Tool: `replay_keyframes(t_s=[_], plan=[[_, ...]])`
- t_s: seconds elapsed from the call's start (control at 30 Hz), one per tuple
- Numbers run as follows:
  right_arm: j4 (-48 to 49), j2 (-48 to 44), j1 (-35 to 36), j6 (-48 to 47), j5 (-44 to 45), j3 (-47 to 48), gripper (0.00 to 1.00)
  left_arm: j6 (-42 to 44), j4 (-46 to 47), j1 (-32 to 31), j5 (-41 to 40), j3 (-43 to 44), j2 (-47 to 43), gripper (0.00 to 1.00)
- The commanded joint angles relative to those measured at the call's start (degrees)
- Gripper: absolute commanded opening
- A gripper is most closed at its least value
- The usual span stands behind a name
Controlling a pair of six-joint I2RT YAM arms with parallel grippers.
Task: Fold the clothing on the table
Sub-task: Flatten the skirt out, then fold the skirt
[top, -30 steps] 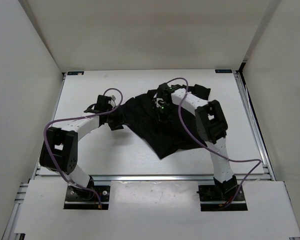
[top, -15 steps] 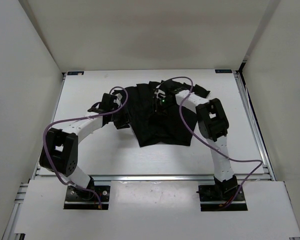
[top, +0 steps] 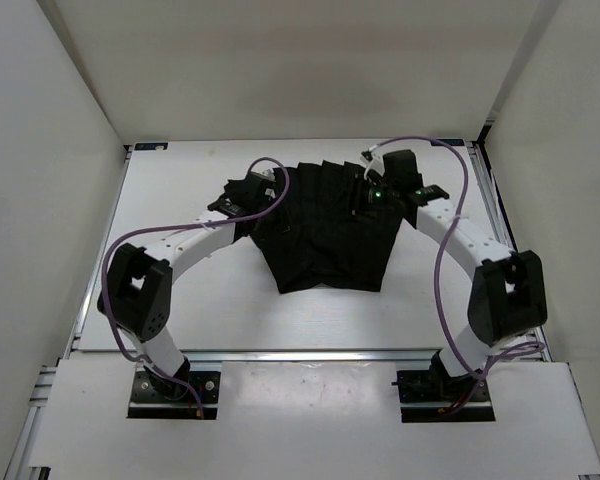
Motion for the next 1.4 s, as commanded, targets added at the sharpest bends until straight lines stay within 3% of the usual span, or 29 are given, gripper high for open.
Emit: replay_keyframes(t_s=[0.0,0.27,0.83,0.93,1.03,1.13,1.17,1.3,1.37], plan=[[0.5,-4.2,-1.6,-0.7,2.9,-8.0,0.47,-1.8,-3.4,-1.3,-6.1,2.5,1.7,0.58],[-0.1,-10.8,-7.5,-1.0,1.6,-15.0,0.48,-3.2,-5.0,-2.3,-10.9,2.2,1.8,0.60],[-1.1,-14.5,-7.8,-1.9,2.5,-18.2,0.49,-5.7,-5.1,-5.7,-9.9,0.3,6.4,0.59],[-1.1,-15.0,-8.2,-1.4,2.3,-19.1,0.49,-6.2,-2.8,-6.0,-8.5,-0.4,7.6,0.45],[-1.1,-15.6,-8.5,-1.2,2.3,-20.2,0.49,-5.8,-1.8,-5.9,-7.0,0.8,8.4,0.00],[-2.7,-16.6,-9.7,-2.5,2.8,-21.7,0.51,-5.7,-2.7,-4.5,-5.4,3.3,7.1,0.00],[-6.9,-17.6,-10.2,-4.6,7.2,-22.3,0.53,-5.2,-1.8,-3.5,-5.5,3.7,2.4,0.00],[-12.8,-18.8,-11.6,-5.6,13.0,-22.9,0.63,-4.9,-0.9,-1.1,-5.3,1.1,-3.4,0.00],[-15.9,-19.7,-12.3,-6.0,15.4,-24.6,0.63,-4.8,-0.6,-0.1,-5.2,-1.8,-5.9,0.00]])
